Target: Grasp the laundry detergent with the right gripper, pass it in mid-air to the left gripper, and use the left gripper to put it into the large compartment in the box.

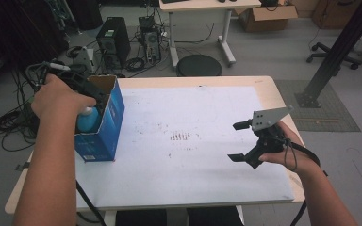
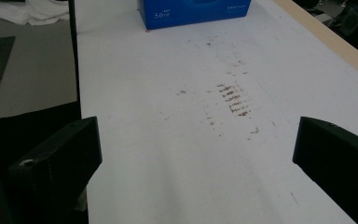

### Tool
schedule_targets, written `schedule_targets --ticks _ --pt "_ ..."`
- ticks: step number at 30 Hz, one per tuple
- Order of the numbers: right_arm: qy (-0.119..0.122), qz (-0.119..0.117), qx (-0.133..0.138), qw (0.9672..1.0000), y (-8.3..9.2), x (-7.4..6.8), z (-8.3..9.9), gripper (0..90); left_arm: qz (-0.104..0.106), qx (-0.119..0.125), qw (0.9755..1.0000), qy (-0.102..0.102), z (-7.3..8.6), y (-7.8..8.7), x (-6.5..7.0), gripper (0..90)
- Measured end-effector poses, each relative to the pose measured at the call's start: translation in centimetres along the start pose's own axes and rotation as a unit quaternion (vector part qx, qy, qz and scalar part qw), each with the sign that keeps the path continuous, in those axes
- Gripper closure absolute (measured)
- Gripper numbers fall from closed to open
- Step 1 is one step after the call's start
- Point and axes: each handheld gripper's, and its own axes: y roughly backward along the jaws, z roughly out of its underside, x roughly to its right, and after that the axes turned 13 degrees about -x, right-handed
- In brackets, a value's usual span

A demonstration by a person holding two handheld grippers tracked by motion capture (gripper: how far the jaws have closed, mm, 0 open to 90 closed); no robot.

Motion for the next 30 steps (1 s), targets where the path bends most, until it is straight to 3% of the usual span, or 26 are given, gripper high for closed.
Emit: schedule_targets --ticks 10,13,16,19,24,30 --pt "0.006 0.007 -0.003 1.0000 1.1 0.0 -0.8 1.2 -0.025 0.021 0.9984 -0.047 1.1 3.2 3.3 0.2" --pt "0.009 0.009 -0.006 0.9999 1.5 0.0 -1.2 1.2 -0.032 0.027 0.9965 -0.073 1.4 4.1 4.8 0.3" --pt "0.014 0.012 -0.011 0.9998 2.0 0.0 -1.7 1.2 -0.036 0.030 0.9930 -0.108 1.7 4.7 6.5 0.3" --pt "0.020 0.015 -0.019 0.9995 2.5 0.1 -2.3 1.2 -0.043 0.032 0.9874 -0.149 2.0 5.0 8.5 0.3" --pt "0.027 0.020 -0.038 0.9987 3.2 0.3 -3.2 1.2 -0.054 0.031 0.9742 -0.217 2.5 4.8 11.8 0.2" --pt "0.034 0.024 -0.058 0.9975 3.7 0.4 -4.4 1.3 -0.058 0.031 0.9594 -0.274 3.1 4.1 14.6 0.2"
